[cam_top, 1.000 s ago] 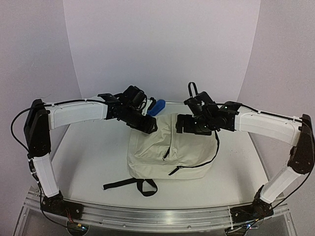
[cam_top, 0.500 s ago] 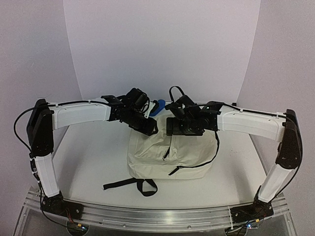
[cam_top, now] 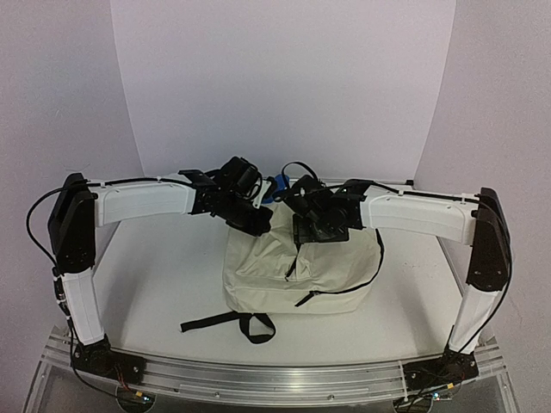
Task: Pack the student bag
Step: Unzip the student bag at the center of the board.
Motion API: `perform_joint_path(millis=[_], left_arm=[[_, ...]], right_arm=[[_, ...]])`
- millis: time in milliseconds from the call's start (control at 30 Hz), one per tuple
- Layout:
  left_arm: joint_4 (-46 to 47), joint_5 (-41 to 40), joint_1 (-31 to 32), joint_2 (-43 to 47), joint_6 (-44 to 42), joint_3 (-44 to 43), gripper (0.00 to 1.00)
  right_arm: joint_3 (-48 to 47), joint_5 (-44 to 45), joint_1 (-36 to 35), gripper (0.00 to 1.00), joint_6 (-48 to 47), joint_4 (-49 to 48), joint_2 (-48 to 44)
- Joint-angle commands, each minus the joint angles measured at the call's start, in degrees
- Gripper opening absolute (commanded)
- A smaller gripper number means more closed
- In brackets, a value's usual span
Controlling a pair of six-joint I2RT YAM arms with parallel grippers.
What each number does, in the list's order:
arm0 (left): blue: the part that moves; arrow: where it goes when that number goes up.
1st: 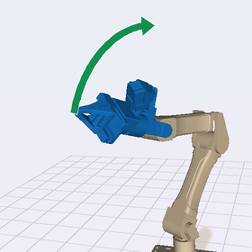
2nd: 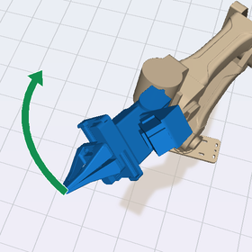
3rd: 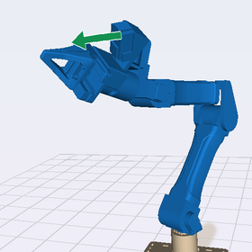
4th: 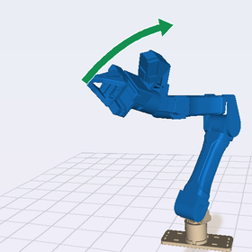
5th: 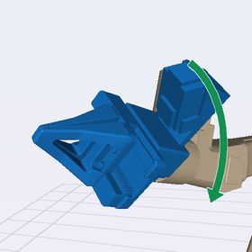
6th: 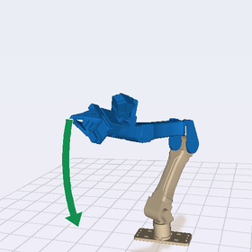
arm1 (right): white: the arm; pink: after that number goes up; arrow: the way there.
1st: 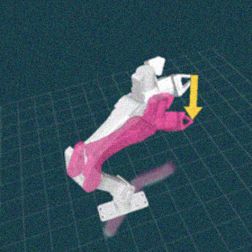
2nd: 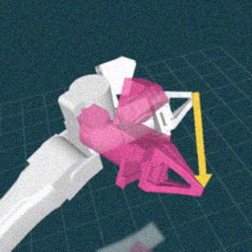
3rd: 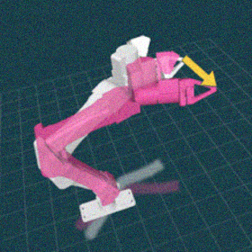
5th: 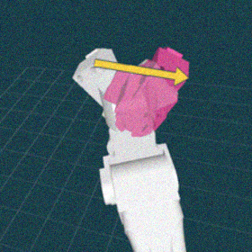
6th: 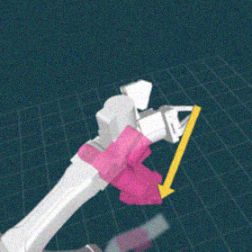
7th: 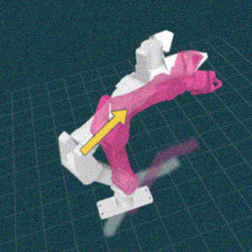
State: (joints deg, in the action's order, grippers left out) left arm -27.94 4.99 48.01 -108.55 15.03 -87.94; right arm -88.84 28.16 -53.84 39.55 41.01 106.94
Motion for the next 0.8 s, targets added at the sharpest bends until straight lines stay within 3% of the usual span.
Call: perform_joint_path(millis=[0, 167, 233, 400, 433, 600, 767], left_arm=[[1.3, -3.87, 0.38, 3.66, 0.37, 1.09, 0.0], [1.58, -6.18, 0.33, 4.85, 0.35, 1.93, 0.0], [1.7, -6.52, 0.33, 5.22, 0.35, 2.23, 0.0], [1.27, -9.08, 0.18, 6.27, 0.48, 3.17, 0.0], [1.37, -9.63, -0.04, 6.7, 0.61, 3.68, 0.0], [2.61, -11.23, -3.29, 11.63, 2.46, 7.98, 0.0], [7.06, -4.36, -9.63, 17.12, 6.15, 15.5, 0.0]], right_arm=[[-1.12, 3.14, -0.38, 0.77, 1.25, 3.1, -1.19], [-0.29, 1.78, -0.1, 0.69, 1.49, 3.1, -1.11], [-0.23, 1.2, 0.29, 0.58, 1.66, 3.11, -1.12], [0.98, 0.19, 1.55, 0.13, 1.54, 2.91, -3.14], [1.61, 0.01, 1.9, 0.0, 1.49, 2.64, -4.04], [5.52, -0.26, 3.96, 0.0, 1.63, 2.12, -8.38], [10.92, -3.1, 6.97, 0.0, 1.89, -1.15, -13.32]])
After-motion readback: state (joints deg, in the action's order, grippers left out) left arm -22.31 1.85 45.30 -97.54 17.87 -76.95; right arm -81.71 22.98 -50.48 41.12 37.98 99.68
